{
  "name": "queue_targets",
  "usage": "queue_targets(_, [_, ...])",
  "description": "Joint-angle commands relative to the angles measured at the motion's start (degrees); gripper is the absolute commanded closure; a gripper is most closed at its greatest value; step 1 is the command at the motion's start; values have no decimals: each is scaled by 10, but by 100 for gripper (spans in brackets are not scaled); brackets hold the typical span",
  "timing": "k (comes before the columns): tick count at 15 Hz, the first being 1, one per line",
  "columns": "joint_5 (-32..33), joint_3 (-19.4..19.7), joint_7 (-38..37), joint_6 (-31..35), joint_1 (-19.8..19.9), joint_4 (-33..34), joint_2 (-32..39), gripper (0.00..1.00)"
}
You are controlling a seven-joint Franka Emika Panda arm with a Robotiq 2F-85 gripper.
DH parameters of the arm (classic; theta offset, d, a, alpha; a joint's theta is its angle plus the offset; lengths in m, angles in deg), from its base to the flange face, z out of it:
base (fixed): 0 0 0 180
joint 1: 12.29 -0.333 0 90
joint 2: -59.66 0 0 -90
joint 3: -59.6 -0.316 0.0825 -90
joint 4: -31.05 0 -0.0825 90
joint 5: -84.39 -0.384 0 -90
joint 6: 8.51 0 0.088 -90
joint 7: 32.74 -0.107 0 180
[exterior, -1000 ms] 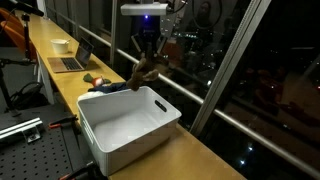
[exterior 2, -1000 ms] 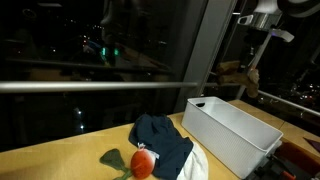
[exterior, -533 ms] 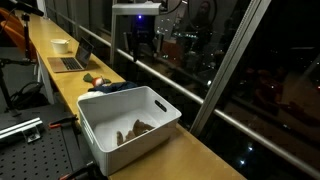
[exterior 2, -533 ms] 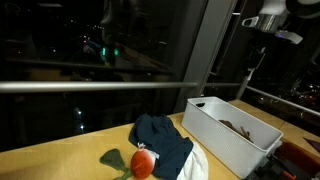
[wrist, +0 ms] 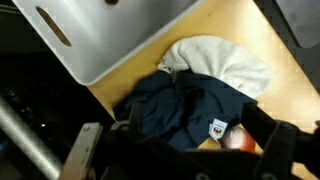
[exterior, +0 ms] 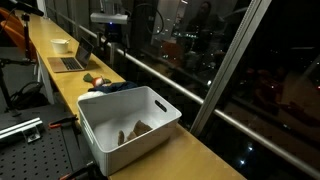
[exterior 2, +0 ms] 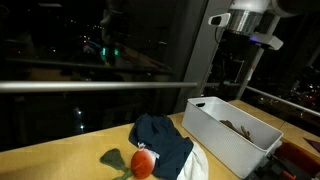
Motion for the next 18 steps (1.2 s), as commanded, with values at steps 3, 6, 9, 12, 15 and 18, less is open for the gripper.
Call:
queue_targets(3, [76,-18,-31,63,-50,20,119,0])
queue_targets(6, [126,-7,-52,108,-67,17,173,0])
queue_targets(9, [149,4,-52,158,-65,20,215,0])
queue_targets(12, [140,15,-44,207,-54,30,258,0])
queue_targets(15, [117,14,-28,251,-32,30,299,0])
queue_targets(18, [71,-11,11,276,5,32,336,0])
